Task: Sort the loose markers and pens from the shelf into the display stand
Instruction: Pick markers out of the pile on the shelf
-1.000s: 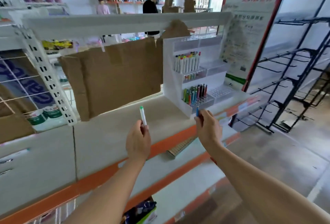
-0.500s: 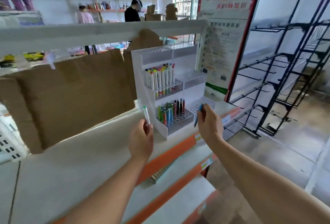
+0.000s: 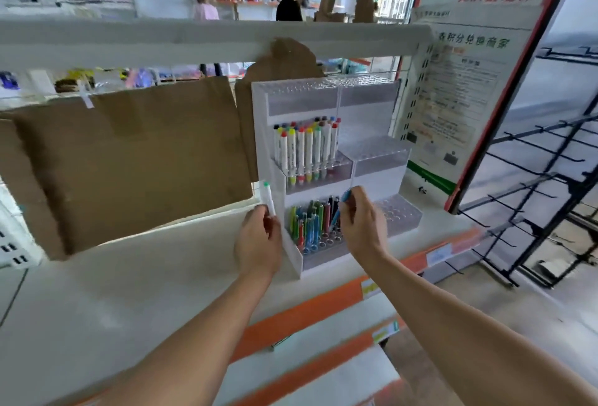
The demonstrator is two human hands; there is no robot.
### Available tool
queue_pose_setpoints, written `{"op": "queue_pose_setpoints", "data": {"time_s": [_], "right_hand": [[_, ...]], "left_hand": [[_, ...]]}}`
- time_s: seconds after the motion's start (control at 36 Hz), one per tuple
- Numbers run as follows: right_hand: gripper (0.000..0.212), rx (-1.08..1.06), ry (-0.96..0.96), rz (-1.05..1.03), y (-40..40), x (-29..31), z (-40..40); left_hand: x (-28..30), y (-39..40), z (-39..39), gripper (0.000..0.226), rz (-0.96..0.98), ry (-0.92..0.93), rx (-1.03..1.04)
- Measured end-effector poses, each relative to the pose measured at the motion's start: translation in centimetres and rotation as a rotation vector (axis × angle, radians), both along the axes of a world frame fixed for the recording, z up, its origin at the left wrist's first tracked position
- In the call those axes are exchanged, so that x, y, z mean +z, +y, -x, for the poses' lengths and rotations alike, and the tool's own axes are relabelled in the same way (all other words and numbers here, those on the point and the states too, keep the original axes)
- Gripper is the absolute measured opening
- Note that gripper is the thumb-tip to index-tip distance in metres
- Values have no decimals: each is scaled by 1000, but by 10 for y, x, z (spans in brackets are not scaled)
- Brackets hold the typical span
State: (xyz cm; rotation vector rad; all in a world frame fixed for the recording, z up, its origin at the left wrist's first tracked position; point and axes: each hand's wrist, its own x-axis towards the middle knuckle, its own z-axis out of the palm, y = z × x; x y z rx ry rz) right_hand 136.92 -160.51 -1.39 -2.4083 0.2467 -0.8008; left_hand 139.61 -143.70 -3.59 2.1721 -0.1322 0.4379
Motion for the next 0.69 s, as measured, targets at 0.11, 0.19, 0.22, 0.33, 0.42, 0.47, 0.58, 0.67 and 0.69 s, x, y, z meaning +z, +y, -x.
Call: {"op": "queue_pose_setpoints", "data": {"time_s": [0.11, 0.19, 0.22, 0.33, 0.42, 0.47, 0.58, 0.67, 0.69], "right_hand": [[3, 130, 5, -10, -12, -9, -11], [4, 216, 40, 19, -18, -11, -16], [5, 247, 61, 34, -20, -12, -18], [7, 361, 203, 145, -24, -15, -22], [4, 396, 250, 196, -27, -17, -26], [6, 396, 259, 209, -28, -18, -28], [9, 369, 305, 210, -28, -22, -28], [3, 343, 323, 208, -27, -27, -26], [5, 348, 329, 216, -27, -28, -25]], "left_hand": [[0, -12, 0, 11, 19, 8, 133], [0, -20, 5, 8, 21, -17, 220], [1, -23, 7, 7, 18, -18, 247], [-1, -26, 16, 8, 19, -44, 310], [0, -27, 21, 9, 1, -43, 364], [2, -28, 23, 10, -1, -29, 383], [5, -28, 21, 11, 13, -59, 378], [9, -29, 19, 12, -11, -88, 390], [10, -30, 18, 12, -19, -93, 397]]}}
